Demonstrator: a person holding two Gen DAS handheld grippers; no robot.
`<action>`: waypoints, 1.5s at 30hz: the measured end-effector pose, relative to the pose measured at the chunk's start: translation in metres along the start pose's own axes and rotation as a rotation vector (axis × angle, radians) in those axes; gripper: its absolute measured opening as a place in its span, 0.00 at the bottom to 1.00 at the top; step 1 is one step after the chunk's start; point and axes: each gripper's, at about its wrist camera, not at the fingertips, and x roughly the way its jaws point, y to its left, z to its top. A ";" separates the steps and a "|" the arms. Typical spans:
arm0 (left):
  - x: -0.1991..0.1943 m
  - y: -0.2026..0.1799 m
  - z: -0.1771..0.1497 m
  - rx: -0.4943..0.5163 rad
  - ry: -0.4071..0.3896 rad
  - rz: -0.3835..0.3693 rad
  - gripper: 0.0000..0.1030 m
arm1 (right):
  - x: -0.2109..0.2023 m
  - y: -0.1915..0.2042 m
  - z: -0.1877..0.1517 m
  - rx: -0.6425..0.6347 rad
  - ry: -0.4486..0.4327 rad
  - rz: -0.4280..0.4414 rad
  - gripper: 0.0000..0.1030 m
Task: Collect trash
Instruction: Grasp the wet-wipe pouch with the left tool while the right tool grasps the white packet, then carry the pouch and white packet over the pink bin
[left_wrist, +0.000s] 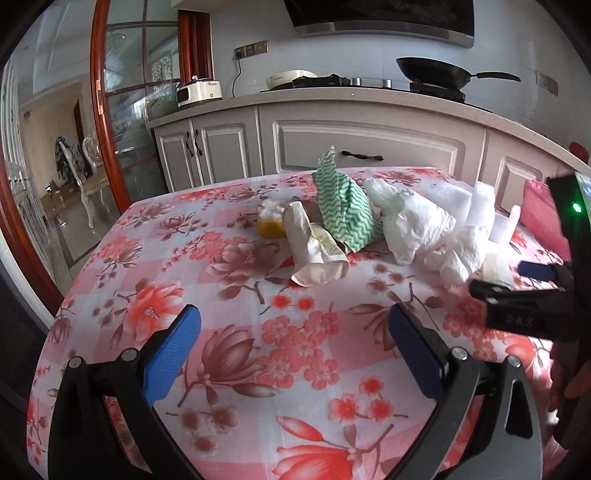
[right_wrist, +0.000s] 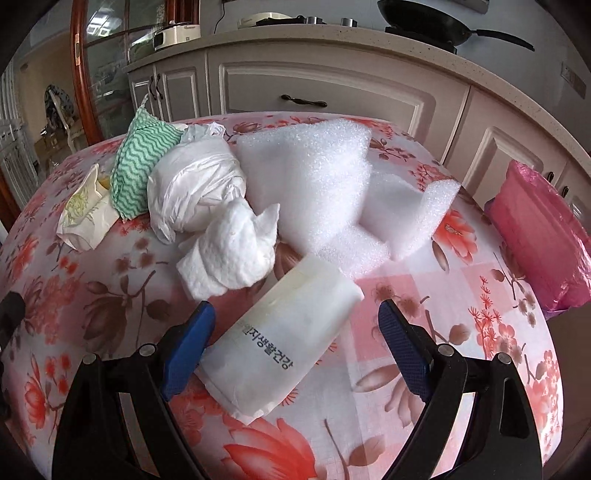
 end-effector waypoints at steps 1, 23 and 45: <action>0.001 0.000 0.001 0.000 0.002 -0.002 0.95 | -0.001 -0.005 -0.002 0.002 0.002 -0.006 0.81; 0.115 -0.006 0.057 -0.006 0.181 -0.070 0.52 | -0.004 -0.058 -0.013 0.100 0.037 0.114 0.36; -0.014 -0.052 -0.009 0.056 0.010 -0.131 0.38 | -0.056 -0.048 -0.034 0.031 -0.086 0.184 0.34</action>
